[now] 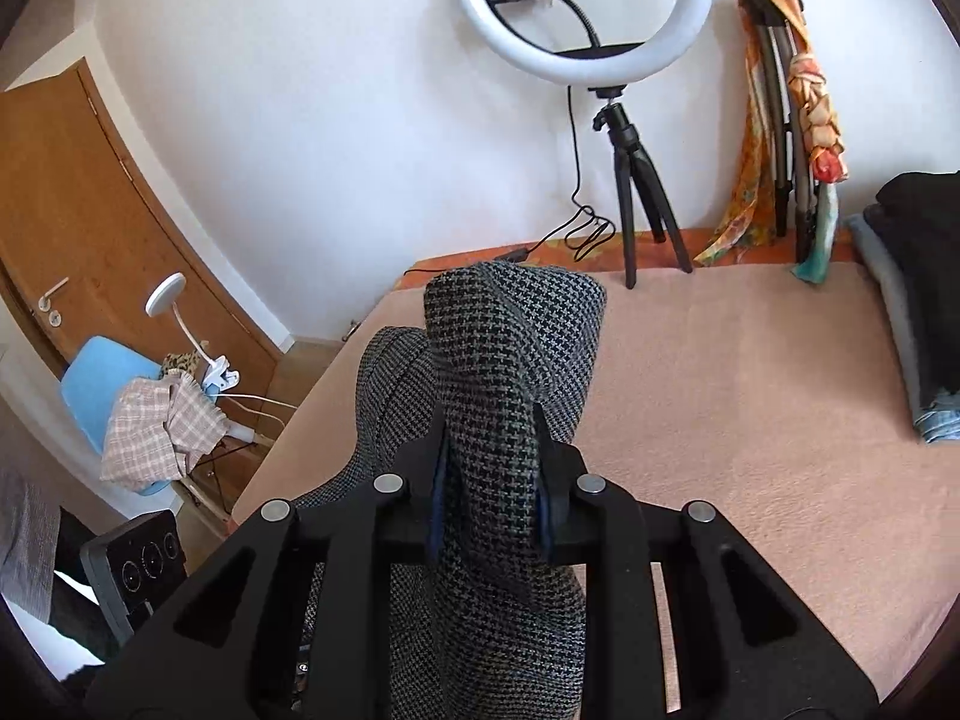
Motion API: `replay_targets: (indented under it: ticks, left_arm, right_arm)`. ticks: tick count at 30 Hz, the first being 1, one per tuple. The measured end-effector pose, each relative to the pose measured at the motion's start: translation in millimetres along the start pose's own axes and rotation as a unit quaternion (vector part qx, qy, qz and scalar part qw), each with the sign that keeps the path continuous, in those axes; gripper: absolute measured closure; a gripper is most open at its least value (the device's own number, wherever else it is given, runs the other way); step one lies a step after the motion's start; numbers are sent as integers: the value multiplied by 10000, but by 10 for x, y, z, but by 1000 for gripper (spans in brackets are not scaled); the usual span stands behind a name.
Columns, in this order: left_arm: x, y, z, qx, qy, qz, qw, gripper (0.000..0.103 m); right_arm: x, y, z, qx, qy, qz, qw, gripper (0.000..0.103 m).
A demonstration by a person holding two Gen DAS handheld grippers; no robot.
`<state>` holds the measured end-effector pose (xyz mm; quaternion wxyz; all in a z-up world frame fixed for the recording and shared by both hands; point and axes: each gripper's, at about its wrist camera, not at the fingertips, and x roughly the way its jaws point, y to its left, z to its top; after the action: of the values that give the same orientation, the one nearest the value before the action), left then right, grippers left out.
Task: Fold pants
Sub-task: 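Carry the folded pants with both grippers toward the stack of clothes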
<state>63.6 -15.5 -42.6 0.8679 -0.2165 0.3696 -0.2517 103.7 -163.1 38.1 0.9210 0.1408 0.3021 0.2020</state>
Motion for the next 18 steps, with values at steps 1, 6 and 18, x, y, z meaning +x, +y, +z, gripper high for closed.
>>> replay_targets:
  ticks: [1, 6, 18]
  left_arm:
    - [59, -74, 36, 52, 9, -30, 10000, 82]
    - [275, -374, 133, 284, 95, -137, 9995, 82]
    - [575, -694, 162, 352, 162, -440, 9983, 82]
  right_arm:
    - [-94, -62, 33, 16, -64, -47, 10000, 80]
    - [-471, -324, 104, 101, -310, -247, 9992, 80]
    - [-895, -615, 41, 257, -492, -401, 9977, 80]
